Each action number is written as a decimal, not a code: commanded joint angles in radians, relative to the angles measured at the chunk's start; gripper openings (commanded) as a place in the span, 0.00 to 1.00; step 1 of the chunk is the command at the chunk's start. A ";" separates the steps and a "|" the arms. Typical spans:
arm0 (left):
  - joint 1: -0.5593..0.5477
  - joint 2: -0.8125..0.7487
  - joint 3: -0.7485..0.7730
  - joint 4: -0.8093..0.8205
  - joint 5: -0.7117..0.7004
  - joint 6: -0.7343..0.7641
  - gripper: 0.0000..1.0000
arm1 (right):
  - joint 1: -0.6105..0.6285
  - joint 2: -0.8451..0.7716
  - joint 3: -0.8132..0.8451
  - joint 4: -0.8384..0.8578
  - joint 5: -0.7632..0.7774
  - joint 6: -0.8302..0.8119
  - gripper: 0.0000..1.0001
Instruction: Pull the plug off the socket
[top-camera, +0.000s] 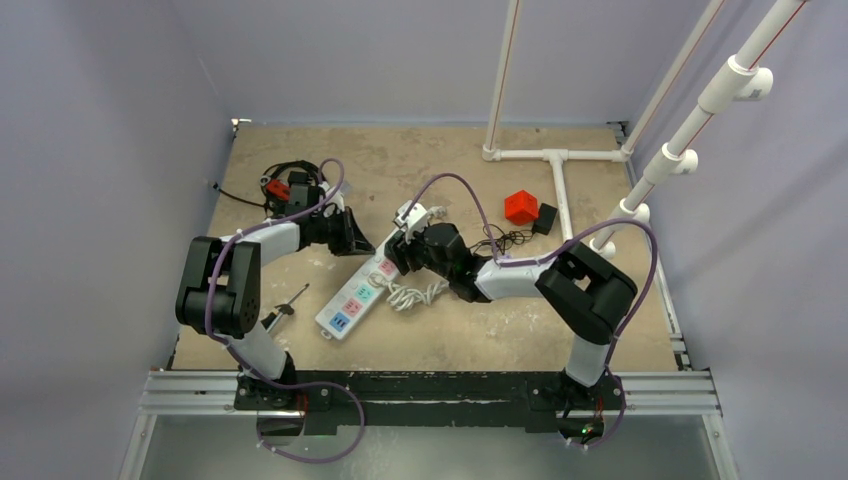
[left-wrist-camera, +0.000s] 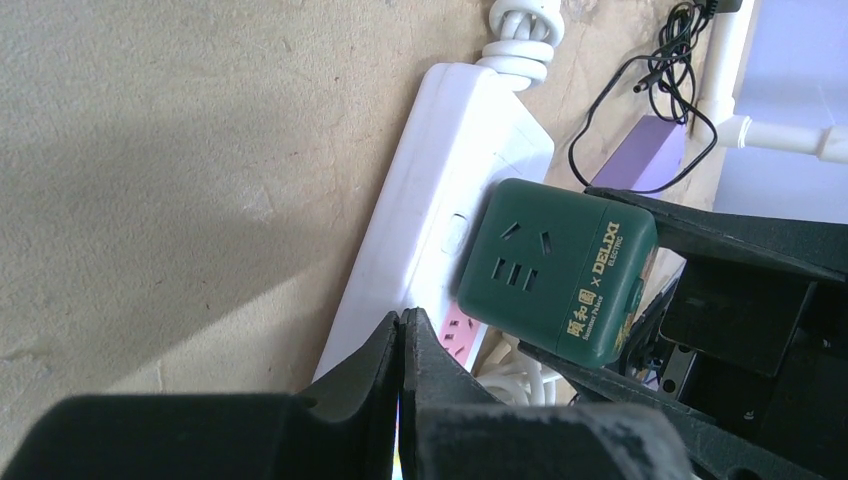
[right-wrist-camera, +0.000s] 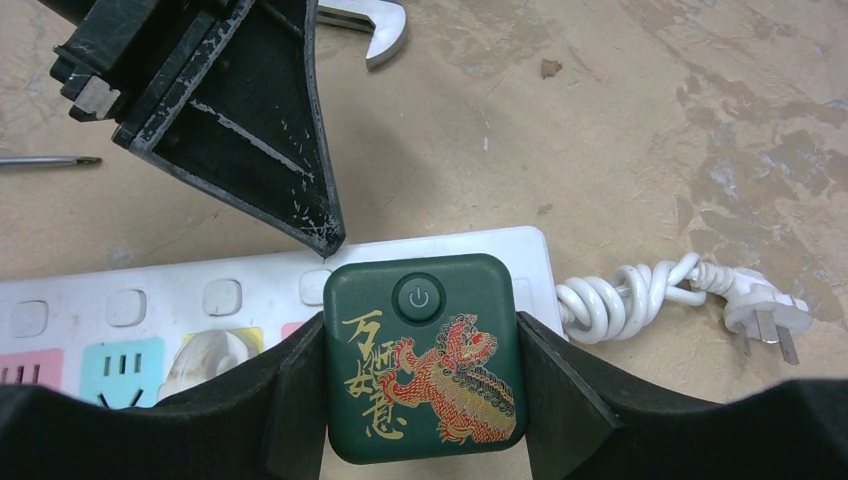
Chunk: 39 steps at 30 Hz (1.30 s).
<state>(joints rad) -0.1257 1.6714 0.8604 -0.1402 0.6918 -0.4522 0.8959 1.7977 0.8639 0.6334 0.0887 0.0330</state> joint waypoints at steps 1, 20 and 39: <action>-0.006 -0.021 0.024 -0.002 0.001 0.016 0.00 | 0.002 -0.021 0.071 0.075 -0.002 0.047 0.00; -0.016 0.020 0.038 -0.037 -0.047 0.037 0.00 | -0.077 0.043 0.144 -0.027 -0.026 0.109 0.00; -0.015 0.062 0.045 -0.065 -0.109 0.046 0.00 | 0.068 0.087 0.190 -0.082 0.250 0.026 0.00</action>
<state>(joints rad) -0.1398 1.7077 0.8928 -0.1890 0.6586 -0.4484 0.9424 1.8774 1.0008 0.5285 0.3027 0.0616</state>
